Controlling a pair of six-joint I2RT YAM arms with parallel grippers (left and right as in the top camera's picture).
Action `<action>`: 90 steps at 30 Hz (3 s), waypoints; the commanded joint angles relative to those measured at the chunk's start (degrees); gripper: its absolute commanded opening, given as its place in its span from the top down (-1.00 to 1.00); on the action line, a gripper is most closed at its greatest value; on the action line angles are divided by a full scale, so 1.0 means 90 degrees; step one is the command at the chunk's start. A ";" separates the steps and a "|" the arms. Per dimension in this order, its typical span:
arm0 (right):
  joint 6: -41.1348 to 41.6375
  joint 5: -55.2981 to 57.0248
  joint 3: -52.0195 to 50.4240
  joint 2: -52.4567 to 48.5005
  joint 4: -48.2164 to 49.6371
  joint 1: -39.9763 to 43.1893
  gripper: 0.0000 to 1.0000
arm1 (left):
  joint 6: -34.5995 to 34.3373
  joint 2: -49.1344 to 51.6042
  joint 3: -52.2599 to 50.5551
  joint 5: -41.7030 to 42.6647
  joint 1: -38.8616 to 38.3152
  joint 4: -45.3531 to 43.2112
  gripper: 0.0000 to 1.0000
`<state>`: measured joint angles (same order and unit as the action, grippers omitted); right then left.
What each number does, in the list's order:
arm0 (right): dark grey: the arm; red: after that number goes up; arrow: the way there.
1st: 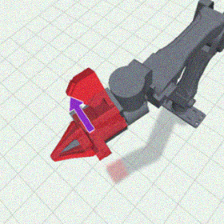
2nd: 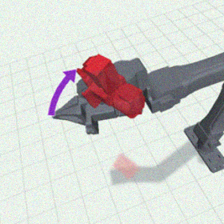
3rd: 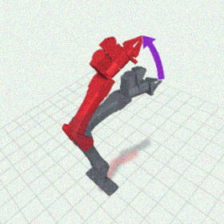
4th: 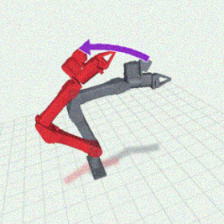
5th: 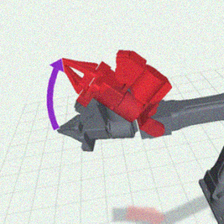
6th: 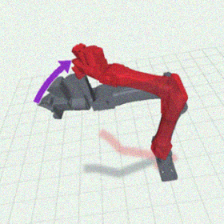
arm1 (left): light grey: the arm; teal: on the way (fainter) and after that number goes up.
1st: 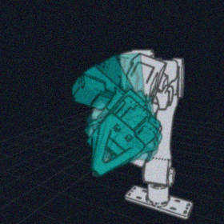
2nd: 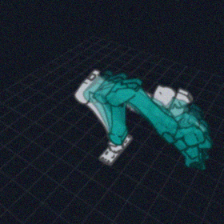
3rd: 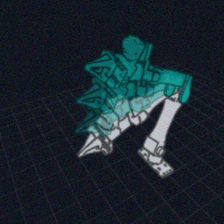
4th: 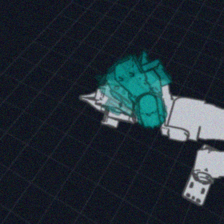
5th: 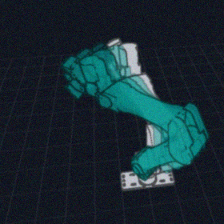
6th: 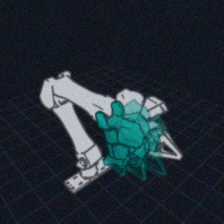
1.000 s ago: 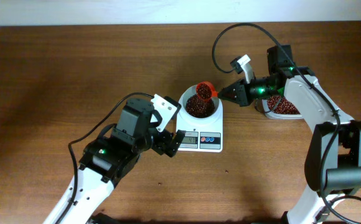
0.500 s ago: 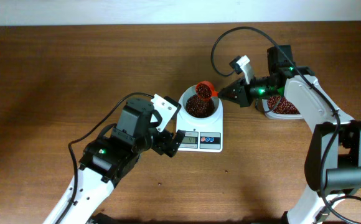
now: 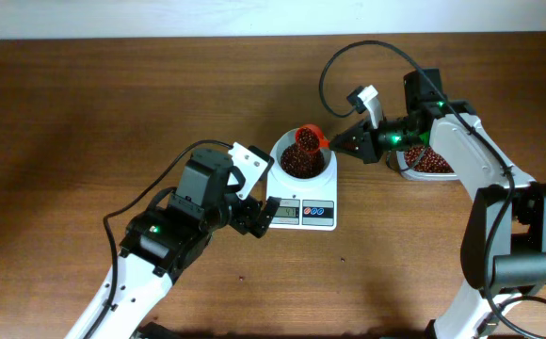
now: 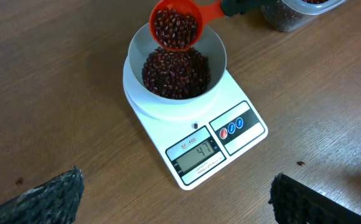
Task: Scoop item into bowl and weigh 50g on scale
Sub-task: 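Tilt the scoop with the right gripper to pour beans into the bowl, then move the red scoop back to the bean tub with the right gripper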
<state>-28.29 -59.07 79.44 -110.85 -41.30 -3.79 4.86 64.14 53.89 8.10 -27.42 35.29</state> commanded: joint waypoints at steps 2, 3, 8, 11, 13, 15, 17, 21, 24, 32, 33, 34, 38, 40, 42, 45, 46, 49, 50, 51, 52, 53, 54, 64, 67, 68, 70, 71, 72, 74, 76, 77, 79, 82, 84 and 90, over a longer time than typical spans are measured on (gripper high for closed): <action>0.0396 -0.0267 0.0138 0.0158 -0.0005 0.0007 0.92 | -0.0058 -0.0007 -0.0032 -0.0027 -0.0032 -0.0010 -0.98; 0.0444 -0.0270 0.0138 0.0158 -0.0010 0.0005 0.92 | -0.0058 -0.0007 -0.0032 -0.0027 -0.0032 -0.0010 -0.98; 0.0537 -0.0389 0.0141 0.0158 -0.0007 0.0005 0.92 | -0.0058 -0.0007 -0.0032 -0.0027 -0.0032 -0.0010 -0.98; 0.0537 -0.0389 0.0141 0.0158 -0.0010 0.0005 0.92 | -0.0058 -0.0007 -0.0032 -0.0027 -0.0032 -0.0010 -0.98; 0.0534 -0.0386 0.0141 0.0158 -0.0007 0.0007 0.92 | -0.0058 -0.0007 -0.0032 -0.0027 -0.0032 -0.0010 -0.98; 0.0534 -0.0386 0.0138 0.0158 -0.0005 0.0007 0.92 | -0.0058 -0.0007 -0.0032 -0.0027 -0.0032 -0.0010 -0.98; 0.0534 -0.0386 0.0138 0.0158 -0.0007 0.0007 0.92 | -0.0058 -0.0007 -0.0032 -0.0027 -0.0032 -0.0010 -0.98; 0.0532 -0.0381 0.0141 0.0158 -0.0007 0.0007 0.92 | -0.0058 -0.0007 -0.0032 -0.0027 -0.0032 -0.0010 -0.98; 0.0527 -0.0044 0.0138 0.0158 0.0143 0.0007 0.92 | -0.0058 -0.0007 -0.0032 -0.0027 -0.0032 -0.0010 -0.98; 0.0342 -0.0114 0.0138 0.0158 0.0049 -0.0029 0.92 | -0.0058 -0.0007 -0.0032 -0.0027 -0.0032 -0.0010 -0.98; 0.0342 -0.0238 0.0138 0.0158 0.0039 -0.0032 0.92 | -0.0061 -0.0007 -0.0032 -0.0027 -0.0032 -0.0010 -0.98; 0.0345 -0.0325 0.0138 0.0158 0.0017 -0.0036 0.92 | -0.0058 -0.0007 -0.0032 -0.0027 -0.0032 -0.0010 -0.98; 0.1022 -0.0476 0.0138 0.0158 0.0015 -0.0036 0.92 | -0.0058 -0.0007 -0.0032 -0.0027 -0.0032 -0.0010 -0.98; 0.1088 -0.0840 0.0138 0.0158 0.0015 -0.0034 0.92 | -0.0058 -0.0007 -0.0032 -0.0027 -0.0032 -0.0010 -0.98; 0.1292 -0.1105 0.0141 0.0158 0.0022 -0.0027 0.92 | -0.0058 -0.0007 -0.0032 -0.0027 -0.0032 -0.0010 -0.98; 0.1868 -0.1304 0.0141 0.0158 0.0022 0.0129 0.92 | -0.0058 -0.0007 -0.0032 -0.0027 -0.0032 -0.0010 -0.98; 0.1868 -0.1450 0.0141 0.0158 0.0022 0.0189 0.92 | -0.0058 -0.0007 -0.0032 -0.0027 -0.0032 -0.0010 -0.98; 0.1953 -0.1608 0.0141 0.0158 0.0022 0.0442 0.92 | -0.0061 -0.0007 -0.0032 -0.0027 -0.0032 -0.0010 -0.98; 0.2021 -0.1608 0.0141 0.0158 0.0022 0.0542 0.92 | -0.0058 -0.0007 -0.0032 -0.0027 -0.0032 -0.0010 -0.98; 0.2038 -0.1610 0.0141 0.0158 0.0019 0.0651 0.92 | -0.0058 -0.0007 -0.0032 -0.0027 -0.0032 -0.0010 -0.98; 0.2038 -0.1610 0.0141 0.0160 0.0019 0.0741 0.92 | -0.0058 -0.0007 -0.0032 -0.0027 -0.0032 -0.0010 -0.98; 0.2035 -0.1608 0.0141 0.0160 0.0022 0.0850 0.92 | -0.0058 -0.0007 -0.0032 -0.0027 -0.0032 -0.0010 -0.98; 0.2038 -0.1605 0.0141 0.0160 0.0019 0.0920 0.92 | -0.0058 -0.0007 -0.0032 -0.0027 -0.0032 -0.0010 -0.98; 0.2035 -0.1440 0.0481 0.0172 0.0015 0.1834 0.92 | -0.0058 -0.0007 -0.0032 -0.0027 -0.0032 -0.0007 -0.98; 0.2030 -0.1404 0.0481 0.0170 -0.0153 0.2285 0.92 | -0.0058 -0.0007 -0.0032 -0.0027 -0.0032 -0.0010 -0.98; 0.2025 -0.1331 0.0486 0.0170 -0.0248 0.2414 0.92 | -0.0058 -0.0007 -0.0032 -0.0027 -0.0032 -0.0007 -0.98; 0.1938 -0.1190 0.0486 0.0182 -0.0476 0.2671 0.92 | -0.0058 -0.0007 -0.0032 -0.0027 -0.0032 -0.0010 -0.98; 0.1761 -0.1190 0.0488 0.0206 -0.0614 0.2793 0.92 | -0.0058 -0.0007 -0.0032 -0.0027 -0.0032 -0.0010 -0.98; 0.1630 -0.1188 0.0488 0.0240 -0.0733 0.2897 0.92 | -0.0058 -0.0007 -0.0032 -0.0027 -0.0032 -0.0010 -0.98; 0.1503 -0.0937 0.0491 0.0393 -0.0998 0.3157 0.92 | -0.0058 -0.0007 -0.0032 -0.0027 -0.0032 -0.0010 -0.98; 0.1409 -0.0532 0.0491 0.0590 -0.1268 0.3366 0.92 | -0.0058 -0.0007 -0.0032 -0.0027 -0.0032 -0.0010 -0.98; 0.1161 -0.0522 0.0491 0.0678 -0.1445 0.3453 0.92 | -0.0058 -0.0007 -0.0032 -0.0027 -0.0032 -0.0010 -0.98; 0.0974 -0.0461 0.0493 0.0787 -0.1741 0.3611 0.92 | -0.0058 -0.0007 -0.0032 -0.0027 -0.0032 -0.0010 -0.98; 0.0947 -0.0277 0.0493 0.0816 -0.1974 0.3793 0.92 | -0.0058 -0.0007 -0.0032 -0.0027 -0.0032 -0.0010 -0.98; 0.0726 -0.0024 0.0493 0.0816 -0.2193 0.3949 0.92 | -0.0058 -0.0007 -0.0032 -0.0027 -0.0032 -0.0010 -0.98; 0.0117 0.1224 0.0493 0.0818 -0.2710 0.4252 0.92 | -0.0058 -0.0007 -0.0032 -0.0027 -0.0032 -0.0010 -0.98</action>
<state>-23.40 -53.52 82.83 -104.92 -65.19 34.06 4.86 64.14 53.87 8.10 -27.42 35.31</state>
